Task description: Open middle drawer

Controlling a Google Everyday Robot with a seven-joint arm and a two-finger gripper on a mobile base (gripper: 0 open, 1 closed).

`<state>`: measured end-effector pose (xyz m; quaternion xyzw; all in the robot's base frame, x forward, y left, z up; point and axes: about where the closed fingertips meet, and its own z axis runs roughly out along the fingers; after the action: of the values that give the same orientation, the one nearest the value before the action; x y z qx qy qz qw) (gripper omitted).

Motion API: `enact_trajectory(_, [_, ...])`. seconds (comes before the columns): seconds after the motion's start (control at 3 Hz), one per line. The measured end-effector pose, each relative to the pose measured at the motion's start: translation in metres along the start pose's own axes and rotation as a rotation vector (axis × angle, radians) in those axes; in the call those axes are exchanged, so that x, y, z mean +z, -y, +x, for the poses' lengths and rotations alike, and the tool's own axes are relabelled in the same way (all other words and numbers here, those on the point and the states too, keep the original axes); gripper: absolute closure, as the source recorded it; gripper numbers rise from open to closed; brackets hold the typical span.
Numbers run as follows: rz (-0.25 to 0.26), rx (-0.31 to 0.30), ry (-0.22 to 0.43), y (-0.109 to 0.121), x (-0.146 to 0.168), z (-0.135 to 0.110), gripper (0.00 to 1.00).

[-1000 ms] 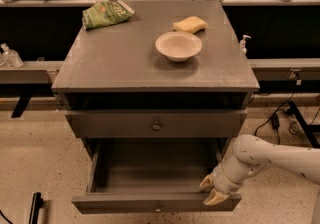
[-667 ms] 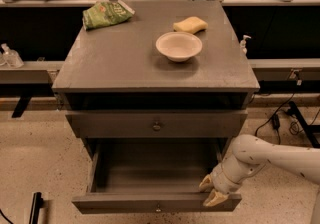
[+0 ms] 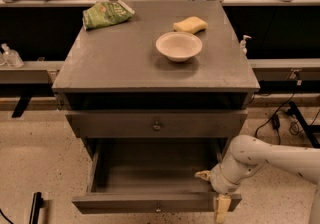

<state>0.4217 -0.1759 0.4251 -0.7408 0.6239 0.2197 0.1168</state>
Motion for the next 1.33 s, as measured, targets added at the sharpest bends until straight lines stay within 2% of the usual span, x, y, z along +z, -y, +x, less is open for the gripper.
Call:
enact_trajectory(0.33, [-0.014,0.001,-0.029,0.000,-0.003,-0.004,0.00])
enact_trajectory(0.67, [0.004,-0.009,-0.077,0.003,-0.021,-0.013,0.00])
enact_trajectory(1.0, [0.051,-0.017,-0.118,0.016,-0.040,-0.022,0.14])
enact_trajectory(1.33, [0.118,-0.012,-0.125,0.030,-0.056,-0.025,0.38])
